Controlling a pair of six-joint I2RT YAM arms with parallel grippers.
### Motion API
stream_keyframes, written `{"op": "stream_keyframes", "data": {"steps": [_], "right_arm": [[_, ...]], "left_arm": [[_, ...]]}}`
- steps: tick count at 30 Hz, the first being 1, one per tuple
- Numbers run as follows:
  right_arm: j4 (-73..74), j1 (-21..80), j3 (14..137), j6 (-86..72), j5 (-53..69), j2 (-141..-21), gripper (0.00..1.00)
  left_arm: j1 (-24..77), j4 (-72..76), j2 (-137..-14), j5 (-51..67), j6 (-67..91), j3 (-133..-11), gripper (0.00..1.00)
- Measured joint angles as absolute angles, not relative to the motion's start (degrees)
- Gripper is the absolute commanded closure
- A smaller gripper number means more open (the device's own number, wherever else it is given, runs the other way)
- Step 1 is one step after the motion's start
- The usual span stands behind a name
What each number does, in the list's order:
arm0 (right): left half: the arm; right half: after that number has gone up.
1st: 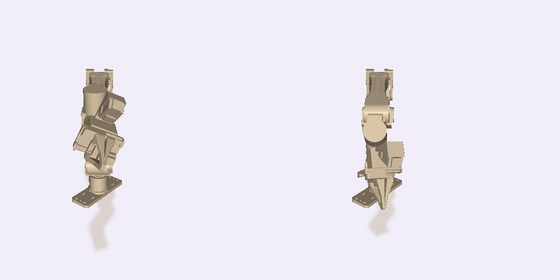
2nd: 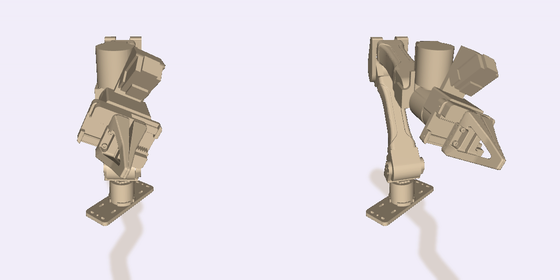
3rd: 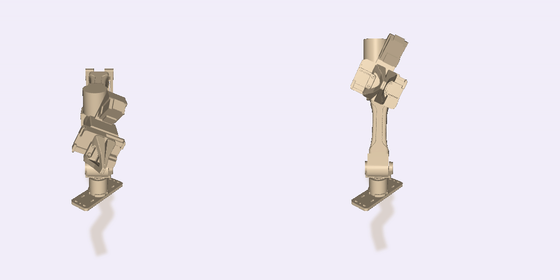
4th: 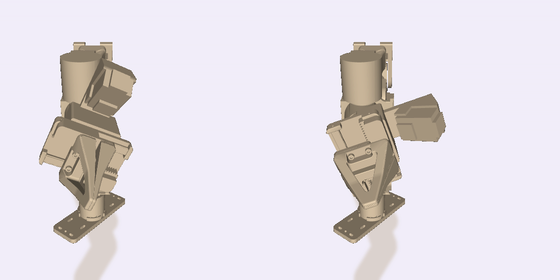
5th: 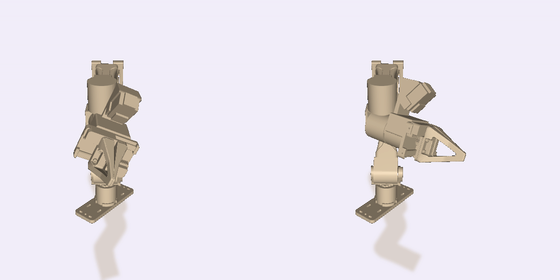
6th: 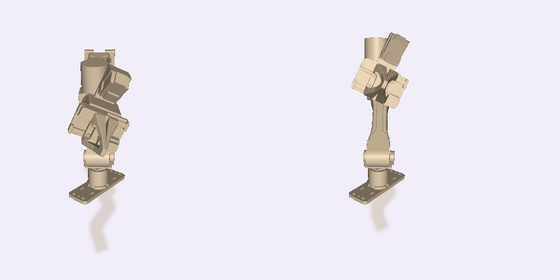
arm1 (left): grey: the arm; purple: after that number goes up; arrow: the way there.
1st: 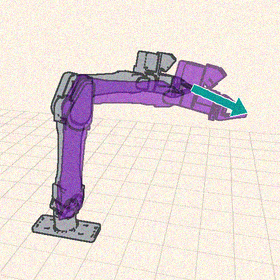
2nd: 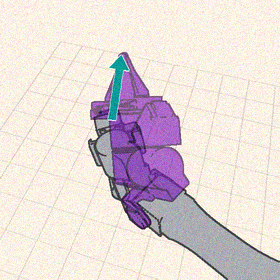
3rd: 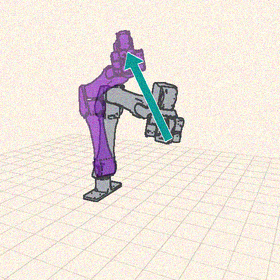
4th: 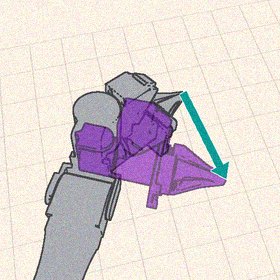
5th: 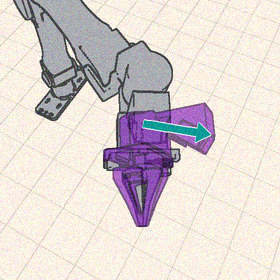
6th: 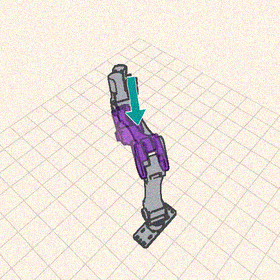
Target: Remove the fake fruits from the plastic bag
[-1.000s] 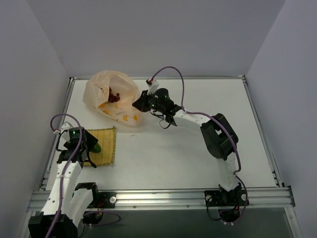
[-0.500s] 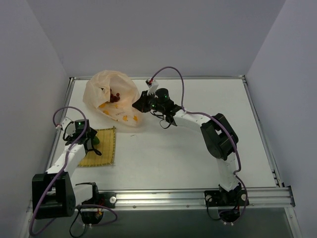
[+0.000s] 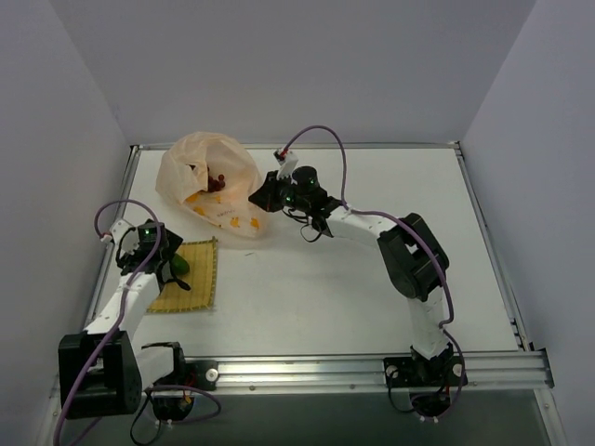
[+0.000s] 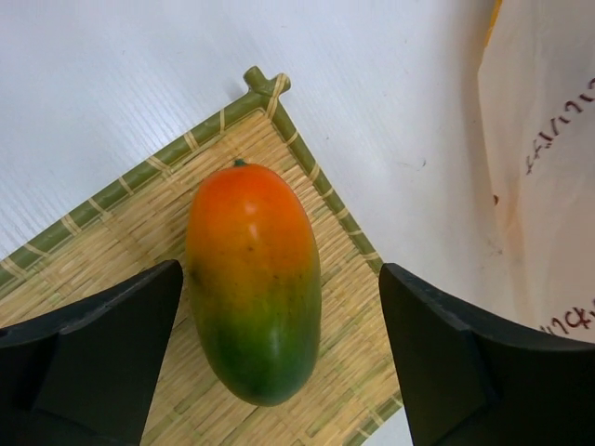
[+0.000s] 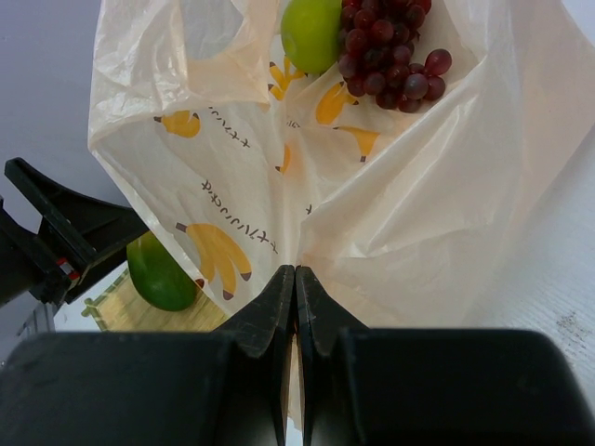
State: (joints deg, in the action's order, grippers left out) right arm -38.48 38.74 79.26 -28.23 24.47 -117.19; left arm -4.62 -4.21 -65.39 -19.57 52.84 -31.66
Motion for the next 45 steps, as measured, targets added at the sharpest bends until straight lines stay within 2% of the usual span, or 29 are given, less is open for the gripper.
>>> {"op": "stream_keyframes", "data": {"steps": [2,7,9,11,15,18,22,25,33,38,45], "right_arm": [[-38.41,38.74,79.22,-28.23,24.45,-116.84,1.0],[-38.5,38.74,79.18,-28.27,24.45,-116.03,1.0],[-38.46,38.79,79.18,-28.25,24.45,-115.81,1.0],[-38.44,38.85,79.18,-28.21,24.45,-115.68,1.0],[-38.44,39.09,78.87,-28.01,24.38,-115.39,1.0],[-38.48,39.11,78.06,-28.05,24.27,-115.2,1.0],[-38.54,39.38,77.73,-28.29,23.88,-115.2,1.0],[-38.48,39.75,77.62,-28.27,23.62,-115.04,1.0],[-38.61,39.83,75.88,-28.25,23.27,-113.69,1.0],[-38.59,39.83,75.4,-28.23,23.2,-113.67,1.0],[-38.74,39.83,75.4,-28.18,23.18,-113.67,1.0]], "left_arm": [[-4.62,-4.38,-63.81,-19.53,52.9,-31.66,0.11],[-4.62,-4.89,-60.36,-19.29,53.04,-31.66,0.13],[-4.62,-6.04,-58.5,-18.74,53.08,-31.62,0.2],[-4.62,-7.55,-55.0,-17.69,52.77,-31.64,0.38],[-3.38,-11.27,-47.42,-12.12,50.26,-36.1,0.53],[3.64,-11.79,-47.92,-8.84,48.34,-44.88,0.53],[19.7,-12.32,-56.58,-9.72,46.22,-54.39,0.57],[25.54,-11.27,-65.82,-8.8,44.69,-61.3,0.62],[23.44,-11.4,-87.02,-9.37,42.61,-69.84,0.71],[20.21,-9.67,-93.62,-10.96,42.26,-72.01,0.78],[13.8,-7.44,-104.53,-14.0,39.31,-76.38,0.79]]}}
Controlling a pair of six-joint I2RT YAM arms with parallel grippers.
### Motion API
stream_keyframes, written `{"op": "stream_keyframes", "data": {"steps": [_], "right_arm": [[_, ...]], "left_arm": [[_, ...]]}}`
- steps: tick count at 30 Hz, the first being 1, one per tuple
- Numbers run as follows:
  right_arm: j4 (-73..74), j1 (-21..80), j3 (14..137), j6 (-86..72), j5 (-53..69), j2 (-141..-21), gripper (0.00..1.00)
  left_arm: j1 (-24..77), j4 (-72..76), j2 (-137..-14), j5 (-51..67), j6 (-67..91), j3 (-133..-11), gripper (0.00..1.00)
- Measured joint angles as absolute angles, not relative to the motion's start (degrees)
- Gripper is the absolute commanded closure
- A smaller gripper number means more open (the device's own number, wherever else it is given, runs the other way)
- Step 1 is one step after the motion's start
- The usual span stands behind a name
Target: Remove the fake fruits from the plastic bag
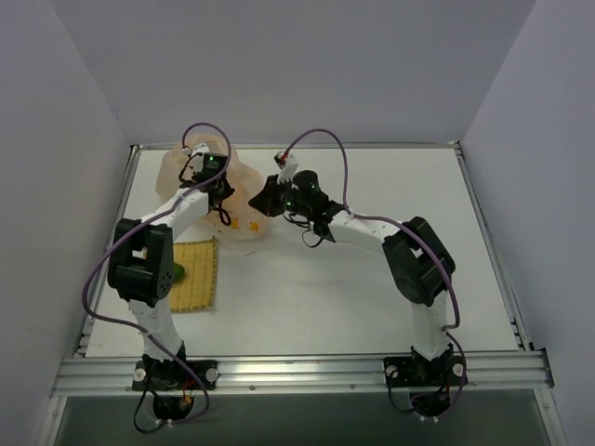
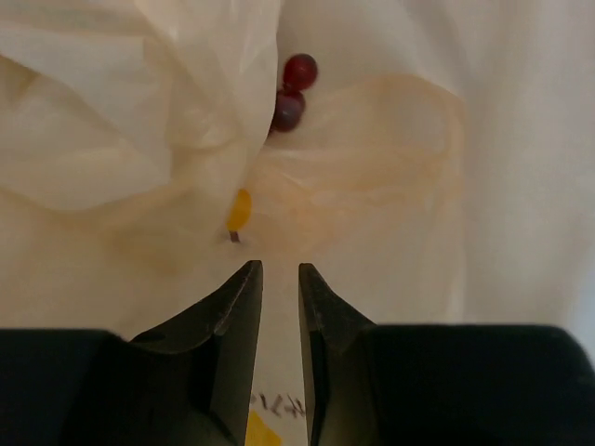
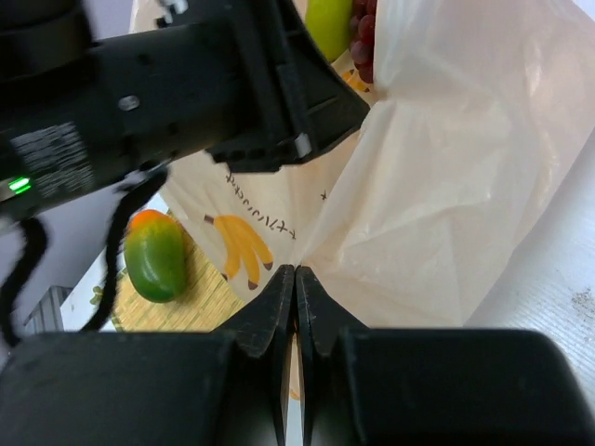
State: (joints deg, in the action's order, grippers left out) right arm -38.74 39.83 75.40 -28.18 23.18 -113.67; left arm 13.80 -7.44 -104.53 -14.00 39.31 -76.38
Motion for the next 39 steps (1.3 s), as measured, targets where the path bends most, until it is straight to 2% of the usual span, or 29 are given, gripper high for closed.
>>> {"op": "stream_keyframes", "data": {"steps": [3,4,7,9,13,14,16,17,22,27,29,33,34,36,37,39], "right_arm": [[-38.79,39.83,75.33,-28.18,23.2,-113.54,1.0],[-38.81,39.83,75.2,-28.21,23.22,-113.4,1.0],[-38.81,39.86,74.59,-28.21,23.29,-112.75,1.0],[-38.87,39.86,74.46,-28.21,23.38,-112.46,1.0],[-39.31,39.86,74.43,-28.25,23.51,-112.09,1.0],[-39.51,39.86,74.43,-28.25,23.57,-112.05,1.0],[-39.72,39.86,74.43,-28.27,23.75,-112.05,1.0],[-39.72,39.86,74.43,-28.27,23.88,-112.05,1.0],[-39.72,40.18,74.43,-28.27,24.51,-112.05,1.0],[-39.77,40.23,74.43,-28.29,24.93,-112.05,1.0],[-39.77,40.23,74.43,-28.29,24.93,-112.05,1.0],[-39.77,40.16,74.43,-28.32,24.93,-112.05,1.0],[-39.77,40.16,74.43,-28.29,24.91,-112.05,1.0],[-39.77,40.16,74.43,-28.32,24.91,-112.05,1.0],[-39.77,40.1,74.43,-28.32,24.91,-112.05,1.0],[-39.77,40.05,74.43,-28.32,24.88,-112.05,1.0]], "left_arm": [[11.05,-7.16,-109.32,-14.55,37.82,-79.15,0.79],[10.28,-7.09,-110.67,-15.14,37.3,-80.01,0.76],[8.27,-6.42,-113.03,-16.91,35.46,-81.25,0.6],[7.35,-6.09,-113.56,-18.17,34.26,-81.47,0.58],[6.52,-5.58,-115.13,-19.49,31.79,-84.44,0.42],[6.46,-5.23,-115.66,-19.55,31.51,-85.32,0.32],[6.33,-4.58,-116.77,-19.55,30.65,-86.85,0.23],[6.26,-4.29,-117.43,-19.42,30.39,-87.55,0.14],[5.39,-4.12,-122.58,-16.38,29.76,-92.62,0.11],[4.05,-4.56,-126.85,-15.31,29.8,-95.13,0.18],[3.84,-4.71,-127.46,-15.14,30.3,-95.13,0.35],[3.66,-4.75,-127.52,-15.05,30.52,-95.46,0.58],[3.66,-5.02,-127.52,-15.07,30.52,-95.57,0.72],[3.68,-5.28,-127.48,-15.22,30.57,-95.77,0.9],[3.68,-5.28,-127.33,-15.33,30.52,-95.77,0.96],[3.64,-5.17,-126.54,-14.83,30.44,-95.33,0.98]]}}
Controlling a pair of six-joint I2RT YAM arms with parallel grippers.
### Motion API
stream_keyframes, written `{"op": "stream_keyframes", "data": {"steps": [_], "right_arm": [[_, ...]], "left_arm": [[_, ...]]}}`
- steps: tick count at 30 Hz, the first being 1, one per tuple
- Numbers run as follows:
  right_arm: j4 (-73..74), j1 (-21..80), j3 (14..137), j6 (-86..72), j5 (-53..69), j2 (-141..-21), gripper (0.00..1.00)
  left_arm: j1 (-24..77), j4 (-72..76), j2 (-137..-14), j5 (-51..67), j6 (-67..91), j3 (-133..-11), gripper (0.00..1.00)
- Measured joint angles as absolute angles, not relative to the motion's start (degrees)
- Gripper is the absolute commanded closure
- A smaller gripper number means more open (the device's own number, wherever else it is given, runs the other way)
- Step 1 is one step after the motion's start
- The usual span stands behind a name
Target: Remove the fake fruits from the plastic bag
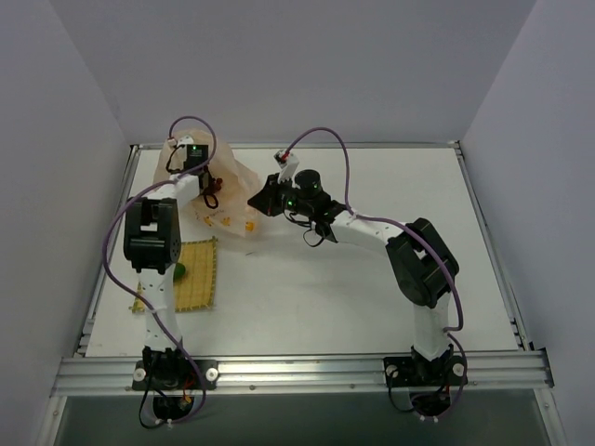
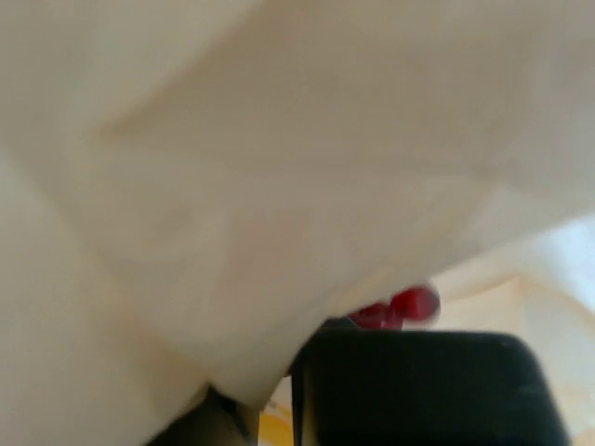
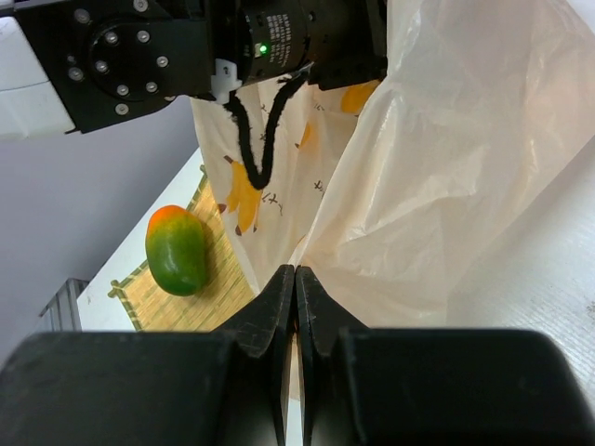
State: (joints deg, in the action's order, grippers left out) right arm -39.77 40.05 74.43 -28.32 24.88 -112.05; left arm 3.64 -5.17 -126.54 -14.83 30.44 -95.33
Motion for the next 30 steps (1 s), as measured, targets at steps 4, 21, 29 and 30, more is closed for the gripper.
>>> {"op": "stream_keyframes", "data": {"steps": [4,21,29,30], "right_arm": [[-39.79,40.05,74.46,-28.29,24.8,-112.05,1.0],[-41.17,40.18,81.01,-30.52,18.48,-119.96,1.0],[-41.15,40.18,82.94,-31.97,12.99,-120.18,1.0],[-41.01,40.16,83.13,-31.97,12.47,-120.18,1.0]], "left_arm": [[3.55,-3.92,-121.82,-10.66,31.62,-89.56,0.98],[0.3,3.18,-102.54,20.18,48.53,-81.36,0.98],[1.15,9.58,-101.25,35.24,61.84,-74.96,0.98],[1.34,10.09,-100.73,36.97,62.61,-74.61,0.98]]}}
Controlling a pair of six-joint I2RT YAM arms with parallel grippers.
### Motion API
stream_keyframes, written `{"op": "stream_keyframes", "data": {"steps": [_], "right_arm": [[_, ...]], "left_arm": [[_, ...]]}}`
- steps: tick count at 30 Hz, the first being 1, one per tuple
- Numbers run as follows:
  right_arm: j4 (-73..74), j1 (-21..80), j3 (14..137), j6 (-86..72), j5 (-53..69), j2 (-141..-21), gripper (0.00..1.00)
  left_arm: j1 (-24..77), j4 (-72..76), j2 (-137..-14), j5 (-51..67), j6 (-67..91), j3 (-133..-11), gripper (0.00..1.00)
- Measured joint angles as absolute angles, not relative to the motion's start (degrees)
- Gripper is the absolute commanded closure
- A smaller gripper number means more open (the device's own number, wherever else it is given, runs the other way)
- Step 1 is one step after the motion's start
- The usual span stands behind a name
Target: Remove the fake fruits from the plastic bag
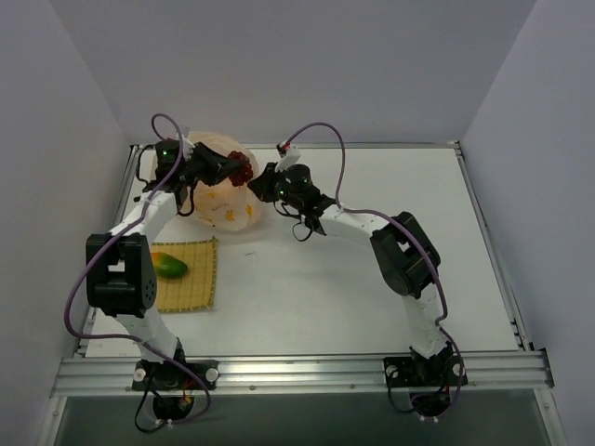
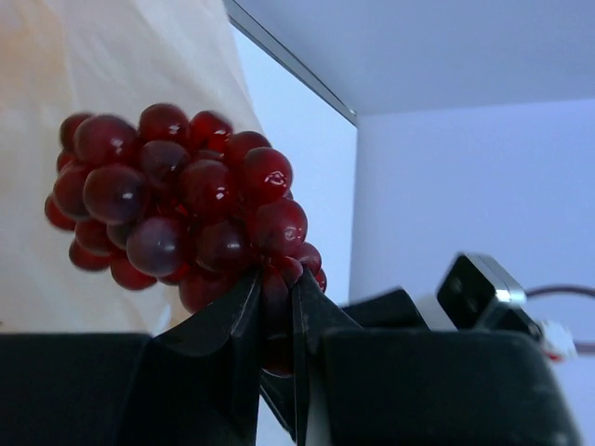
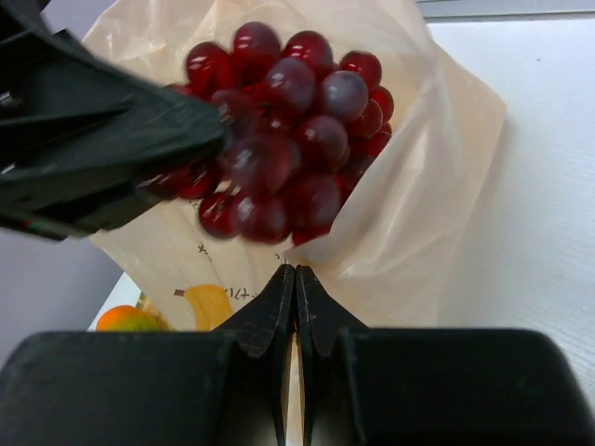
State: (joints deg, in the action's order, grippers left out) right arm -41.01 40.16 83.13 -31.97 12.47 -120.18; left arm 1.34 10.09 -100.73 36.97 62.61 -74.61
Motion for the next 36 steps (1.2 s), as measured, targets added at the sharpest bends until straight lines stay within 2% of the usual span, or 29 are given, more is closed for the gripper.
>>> {"op": "stream_keyframes", "data": {"steps": [4,9,13,19,26,31,36], "right_arm": [[-40.75,39.81,84.68,-31.97,11.07,-120.66,1.0],[-40.97,39.16,85.38,-32.42,10.66,-120.79,1.0],[-41.04,38.17,85.36,-32.95,10.66,-120.79,1.0],[-41.89,37.34,83.35,-32.99,10.72,-120.64,1.0],[-42.0,37.3,81.97,-33.06,11.38,-120.44,1.0],[-42.33,37.3,81.49,-32.97,11.79,-119.74,1.0],[-42.39,37.17,80.75,-32.91,11.92,-118.74,1.0]], "left_arm": [[1.43,10.81,-95.02,43.16,64.29,-71.29,0.98],[-0.32,10.44,-81.76,49.06,64.69,-65.8,0.98],[-5.58,1.02,-68.51,48.93,60.4,-63.81,0.98],[-7.51,-22.55,-49.8,35.22,45.95,-65.12,0.98],[-6.72,-44.01,-37.06,16.88,38.33,-63.11,0.98],[-6.74,-51.92,-37.04,7.84,38.81,-54.22,0.98],[-6.74,-56.58,-39.33,-0.86,38.92,-50.96,0.98]]}}
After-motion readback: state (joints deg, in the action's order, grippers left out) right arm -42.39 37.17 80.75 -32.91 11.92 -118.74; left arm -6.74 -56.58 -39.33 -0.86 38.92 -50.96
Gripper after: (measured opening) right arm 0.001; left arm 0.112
